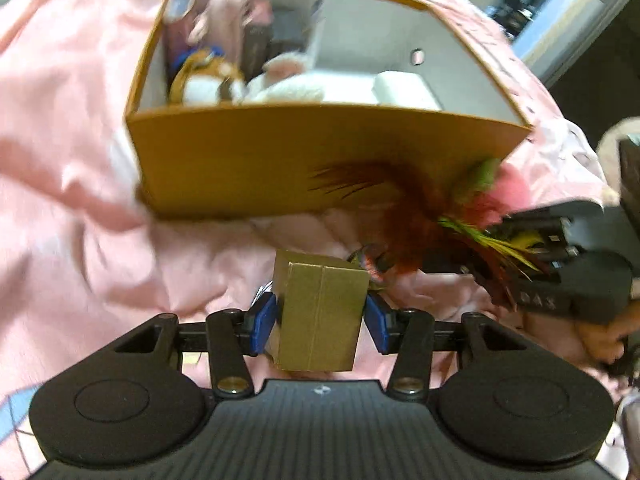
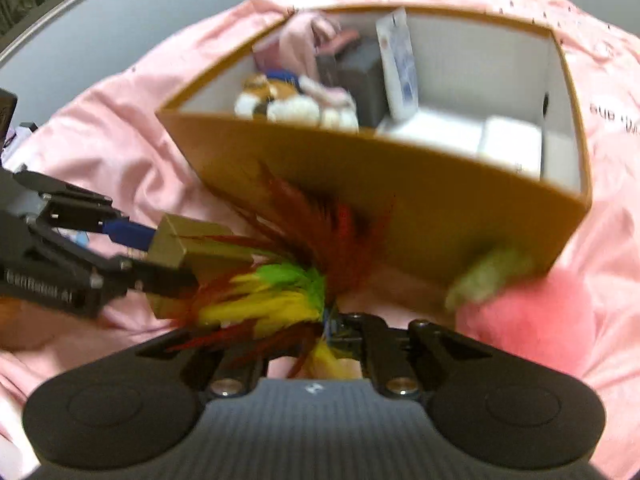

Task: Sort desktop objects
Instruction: 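Lift the gold box and feather toy toward the box with both tools, then lower the gold box into the box with the left tool while the right tool holds the feather toy, then open the left tool to release the gold box inside the box, then lower the feather toy into the box and open the right tool, then move both tools back to the compact mirror and pink pompom beside the box, then grasp the pink pompom with the right tool while the left tool grasps the round mirror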

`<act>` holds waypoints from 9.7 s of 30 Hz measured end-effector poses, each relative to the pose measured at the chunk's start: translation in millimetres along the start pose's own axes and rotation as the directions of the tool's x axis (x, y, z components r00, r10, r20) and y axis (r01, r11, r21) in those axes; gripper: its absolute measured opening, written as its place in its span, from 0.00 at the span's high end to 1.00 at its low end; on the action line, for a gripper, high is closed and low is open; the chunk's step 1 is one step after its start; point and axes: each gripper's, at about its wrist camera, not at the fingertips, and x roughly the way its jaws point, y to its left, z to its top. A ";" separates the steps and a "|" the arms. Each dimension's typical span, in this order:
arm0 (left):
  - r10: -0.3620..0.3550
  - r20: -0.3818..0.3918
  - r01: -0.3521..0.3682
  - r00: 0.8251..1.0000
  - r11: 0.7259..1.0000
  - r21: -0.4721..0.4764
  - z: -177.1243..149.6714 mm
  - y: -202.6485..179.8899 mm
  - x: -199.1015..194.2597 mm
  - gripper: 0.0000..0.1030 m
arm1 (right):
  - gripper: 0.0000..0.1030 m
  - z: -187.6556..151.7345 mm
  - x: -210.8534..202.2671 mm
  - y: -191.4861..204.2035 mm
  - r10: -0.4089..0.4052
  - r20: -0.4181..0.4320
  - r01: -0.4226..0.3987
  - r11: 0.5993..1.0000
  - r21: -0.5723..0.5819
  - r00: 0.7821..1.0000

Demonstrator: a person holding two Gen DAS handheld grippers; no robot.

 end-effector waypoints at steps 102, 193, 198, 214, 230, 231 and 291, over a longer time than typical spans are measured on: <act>0.044 0.040 -0.054 0.998 0.381 0.923 203.5 -146.8 159.4 0.48 | 0.91 146.7 -54.1 -144.2 -0.389 0.235 0.390 0.920 0.046 0.891; 0.082 0.124 -0.140 0.989 0.783 0.606 190.8 -87.0 67.2 0.53 | 0.91 155.8 -58.1 -109.2 -0.144 0.314 0.146 0.989 0.018 0.938; 0.145 0.130 -0.191 0.981 0.839 0.509 174.4 -73.3 51.7 0.53 | 0.91 172.2 -19.7 -98.9 -0.095 0.241 0.102 0.995 -0.017 0.966; 0.154 0.144 -0.196 0.977 0.915 0.353 150.4 -44.3 31.7 0.53 | 0.84 193.8 68.3 -99.3 -0.180 0.062 0.182 0.983 -0.015 0.982; 0.098 0.305 -0.200 0.947 0.925 0.323 119.7 -63.7 -35.9 0.53 | 0.68 153.3 -34.3 -78.4 -0.160 0.239 0.151 0.987 0.055 0.958; 0.099 0.315 -0.204 0.944 0.925 0.321 115.2 -65.9 -42.4 0.53 | 0.68 147.9 -43.7 -74.6 -0.161 0.257 0.150 0.987 0.064 0.953; 0.061 -0.157 -0.075 0.986 0.993 -0.090 -1.7 19.5 49.3 0.31 | 0.28 -25.0 18.7 -76.9 -0.442 0.025 0.430 0.883 0.187 0.897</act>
